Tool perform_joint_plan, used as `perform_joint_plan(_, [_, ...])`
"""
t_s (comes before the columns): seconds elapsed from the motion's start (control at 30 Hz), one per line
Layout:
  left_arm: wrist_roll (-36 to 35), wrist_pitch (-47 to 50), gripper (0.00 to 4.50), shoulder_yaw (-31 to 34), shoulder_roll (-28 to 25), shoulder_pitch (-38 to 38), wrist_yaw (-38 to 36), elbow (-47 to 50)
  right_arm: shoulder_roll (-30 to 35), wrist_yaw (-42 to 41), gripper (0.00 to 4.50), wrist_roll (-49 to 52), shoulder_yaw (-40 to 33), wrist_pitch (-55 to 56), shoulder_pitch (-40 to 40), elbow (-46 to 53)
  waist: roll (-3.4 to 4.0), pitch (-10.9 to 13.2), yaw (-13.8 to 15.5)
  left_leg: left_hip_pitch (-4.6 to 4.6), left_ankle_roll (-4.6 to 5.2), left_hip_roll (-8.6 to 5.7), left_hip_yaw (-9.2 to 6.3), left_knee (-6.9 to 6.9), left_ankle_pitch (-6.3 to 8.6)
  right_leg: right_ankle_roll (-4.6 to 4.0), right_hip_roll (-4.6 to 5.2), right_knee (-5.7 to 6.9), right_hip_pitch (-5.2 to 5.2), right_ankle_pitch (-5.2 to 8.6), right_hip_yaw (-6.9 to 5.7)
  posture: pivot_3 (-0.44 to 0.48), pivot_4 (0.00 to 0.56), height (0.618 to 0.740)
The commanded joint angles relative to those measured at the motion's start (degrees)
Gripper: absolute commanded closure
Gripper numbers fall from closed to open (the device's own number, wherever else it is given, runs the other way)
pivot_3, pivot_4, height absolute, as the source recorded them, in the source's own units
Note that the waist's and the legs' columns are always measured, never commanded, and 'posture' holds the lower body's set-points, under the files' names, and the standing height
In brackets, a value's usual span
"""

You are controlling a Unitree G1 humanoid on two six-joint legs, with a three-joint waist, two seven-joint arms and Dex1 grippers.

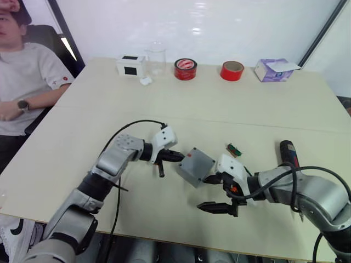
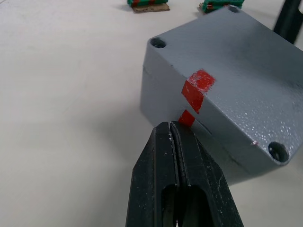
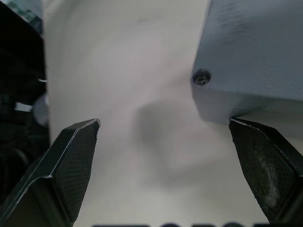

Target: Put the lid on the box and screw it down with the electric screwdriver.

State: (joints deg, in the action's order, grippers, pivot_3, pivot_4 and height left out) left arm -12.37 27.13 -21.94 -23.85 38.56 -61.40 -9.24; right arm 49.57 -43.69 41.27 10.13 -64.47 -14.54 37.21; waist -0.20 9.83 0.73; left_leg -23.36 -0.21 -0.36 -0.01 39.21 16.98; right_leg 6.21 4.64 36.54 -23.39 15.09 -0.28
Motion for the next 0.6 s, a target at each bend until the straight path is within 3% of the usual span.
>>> perform_joint_plan(0.03, [1.36,-2.81,4.50,-0.20,1.97,1.54,-0.14,-1.65,-0.09,0.38,0.04,2.29,-2.69,-0.62,1.04,3.01,0.00,0.00,-0.01,0.00,0.00,0.00,0.00,0.00,0.00,0.00,0.00,0.00,0.00,0.00,0.00,0.000,0.150,0.740])
perform_joint_plan(0.27, [3.06,-2.54,4.50,3.08,1.48,2.14,2.38,-3.42,5.12,-1.05,0.04,2.80,-8.18,-0.09,2.87,3.61,0.00,0.00,-0.15,0.01,0.00,0.01,-0.01,0.00,0.00,0.00,-0.01,0.03,-0.01,0.00,0.00,0.000,0.150,0.740])
perform_joint_plan(0.47, [0.12,4.87,4.50,4.97,-5.44,-3.13,-0.18,9.84,13.12,-5.03,0.04,-5.56,-7.61,8.07,2.47,-3.21,0.02,-0.01,-0.37,0.02,0.00,0.04,0.00,0.00,0.00,0.00,-0.02,0.07,-0.03,0.00,0.01,0.000,0.150,0.740])
perform_joint_plan(0.6, [-2.59,9.83,4.50,6.22,-7.86,-6.52,0.19,16.64,13.10,-6.80,0.04,-10.65,-4.30,13.00,-1.20,-9.31,0.02,-0.01,-0.44,0.04,-0.01,0.04,0.01,0.01,0.00,0.00,-0.01,0.09,-0.02,0.00,0.02,0.000,0.150,0.740])
